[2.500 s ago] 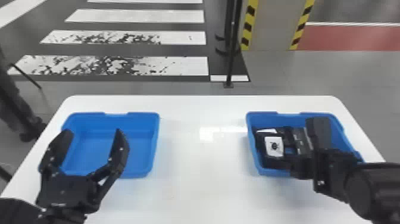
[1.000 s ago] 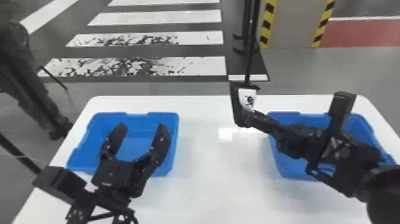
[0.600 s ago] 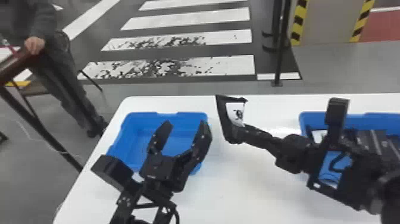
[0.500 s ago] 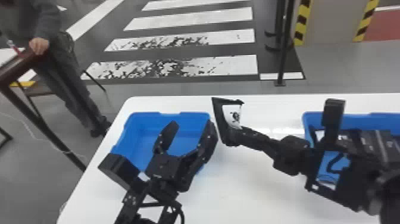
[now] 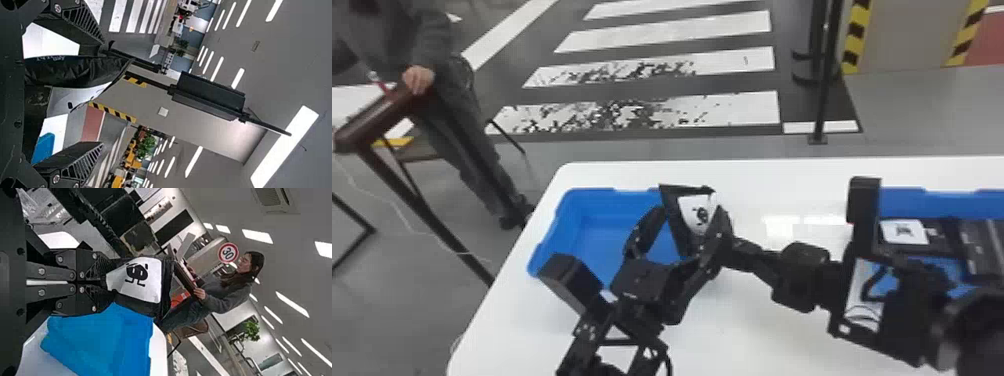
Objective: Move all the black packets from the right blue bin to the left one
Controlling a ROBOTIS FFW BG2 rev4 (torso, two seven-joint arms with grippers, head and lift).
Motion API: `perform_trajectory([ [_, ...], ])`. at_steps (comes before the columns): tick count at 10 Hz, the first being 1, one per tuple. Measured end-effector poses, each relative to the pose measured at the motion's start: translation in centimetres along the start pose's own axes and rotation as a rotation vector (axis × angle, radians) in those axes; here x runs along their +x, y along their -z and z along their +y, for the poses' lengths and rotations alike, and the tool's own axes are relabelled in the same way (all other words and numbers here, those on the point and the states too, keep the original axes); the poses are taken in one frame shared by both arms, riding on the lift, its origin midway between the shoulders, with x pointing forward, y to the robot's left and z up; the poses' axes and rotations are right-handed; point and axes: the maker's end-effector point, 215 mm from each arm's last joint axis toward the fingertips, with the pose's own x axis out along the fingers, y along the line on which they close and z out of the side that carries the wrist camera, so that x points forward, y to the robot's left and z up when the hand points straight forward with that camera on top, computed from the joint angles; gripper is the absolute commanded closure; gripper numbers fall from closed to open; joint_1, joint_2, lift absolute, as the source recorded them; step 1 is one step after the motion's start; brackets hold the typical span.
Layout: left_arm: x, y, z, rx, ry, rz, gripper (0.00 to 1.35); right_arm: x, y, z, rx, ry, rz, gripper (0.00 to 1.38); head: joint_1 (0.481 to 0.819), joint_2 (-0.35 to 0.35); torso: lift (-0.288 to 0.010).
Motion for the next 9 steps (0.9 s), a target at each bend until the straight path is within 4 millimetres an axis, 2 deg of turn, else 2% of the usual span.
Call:
perform_trajectory([
  [1, 0.0, 0.4, 0.1, -0.003, -0.001, 0.006, 0.13, 0.5, 0.4, 1.0, 0.003, -0.022, 0.009, 1.13, 0.695, 0.283, -0.140],
  [2, 0.1, 0.8, 0.2, -0.005, -0.002, 0.011, 0.21, 0.8, 0.8, 1.7, 0.003, -0.037, 0.017, 1.13, 0.695, 0.293, -0.140],
  [3, 0.1, 0.6, 0.4, 0.004, -0.007, 0.004, 0.86, 0.9, 1.0, 2.0, 0.005, -0.045, 0.022, 1.13, 0.695, 0.297, -0.140],
  [4, 0.0, -0.6, 1.3, 0.065, -0.039, -0.032, 1.23, 1.0, 1.1, 2.1, 0.009, -0.048, 0.022, 1.13, 0.695, 0.308, -0.140],
  [6, -0.5, -2.5, 2.0, 0.141, -0.082, -0.094, 1.22, 0.9, 1.2, 2.2, 0.019, -0.051, 0.020, 1.13, 0.695, 0.336, -0.140],
  [9, -0.4, -2.3, 1.6, 0.169, -0.071, -0.085, 1.22, 0.9, 0.8, 1.8, 0.025, -0.047, 0.003, 1.13, 0.695, 0.328, -0.140],
])
